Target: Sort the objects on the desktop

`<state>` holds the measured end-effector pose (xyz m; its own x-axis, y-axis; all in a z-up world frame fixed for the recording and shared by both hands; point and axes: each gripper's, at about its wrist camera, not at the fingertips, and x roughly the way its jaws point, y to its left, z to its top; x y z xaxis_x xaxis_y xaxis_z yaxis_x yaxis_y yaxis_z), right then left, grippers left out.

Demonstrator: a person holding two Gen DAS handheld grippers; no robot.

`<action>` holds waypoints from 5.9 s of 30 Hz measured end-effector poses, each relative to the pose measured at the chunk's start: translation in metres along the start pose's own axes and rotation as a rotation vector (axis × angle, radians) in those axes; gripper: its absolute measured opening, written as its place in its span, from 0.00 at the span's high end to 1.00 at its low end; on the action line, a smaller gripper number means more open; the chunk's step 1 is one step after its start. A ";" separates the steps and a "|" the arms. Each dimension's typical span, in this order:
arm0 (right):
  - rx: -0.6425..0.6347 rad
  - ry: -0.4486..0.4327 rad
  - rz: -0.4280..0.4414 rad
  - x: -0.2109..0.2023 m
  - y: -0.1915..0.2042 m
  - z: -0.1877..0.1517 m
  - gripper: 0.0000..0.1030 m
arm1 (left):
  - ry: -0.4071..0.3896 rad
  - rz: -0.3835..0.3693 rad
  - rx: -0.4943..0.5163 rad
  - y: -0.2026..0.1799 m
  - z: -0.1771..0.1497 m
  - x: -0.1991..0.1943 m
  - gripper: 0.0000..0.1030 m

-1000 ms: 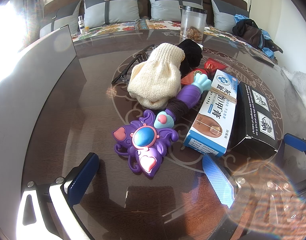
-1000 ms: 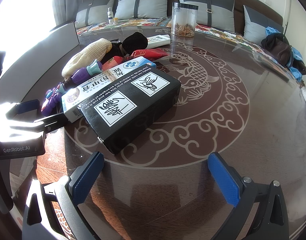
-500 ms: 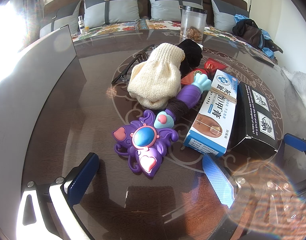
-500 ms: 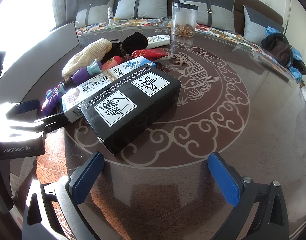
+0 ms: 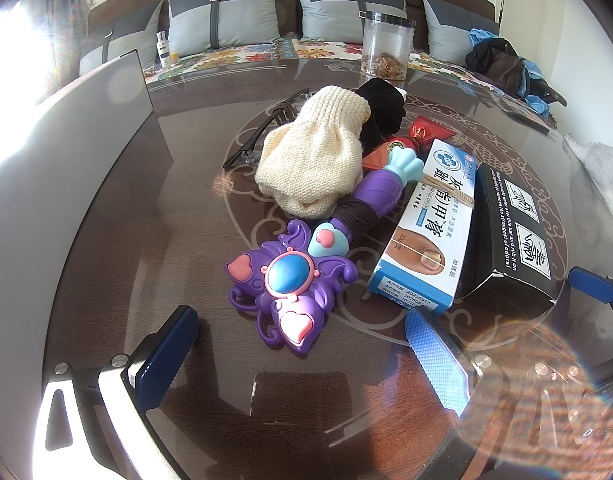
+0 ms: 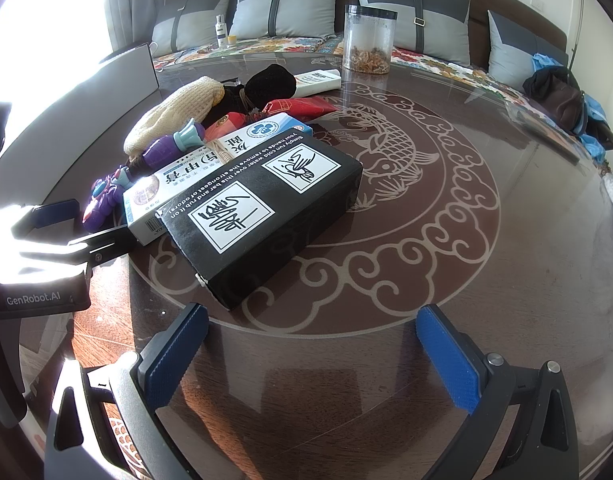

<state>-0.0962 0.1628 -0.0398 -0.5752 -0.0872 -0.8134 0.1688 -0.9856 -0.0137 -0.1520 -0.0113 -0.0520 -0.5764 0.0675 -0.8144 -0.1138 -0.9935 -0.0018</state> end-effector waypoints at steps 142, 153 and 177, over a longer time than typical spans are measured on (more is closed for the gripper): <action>-0.136 -0.189 0.312 -0.085 0.227 0.089 0.06 | -0.172 0.054 -0.364 0.259 -0.083 -0.203 0.12; 0.056 -0.071 -0.072 -0.061 0.018 -0.027 0.06 | -0.289 -0.237 -0.177 0.092 -0.069 -0.235 0.04; 0.163 -0.029 -0.080 -0.030 -0.019 -0.043 0.00 | 0.051 -0.046 -0.074 0.003 -0.054 -0.051 0.04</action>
<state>-0.0474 0.1908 -0.0404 -0.6048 -0.0096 -0.7963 -0.0086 -0.9998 0.0186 -0.0795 -0.0229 -0.0417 -0.5299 0.1104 -0.8409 -0.0780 -0.9936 -0.0813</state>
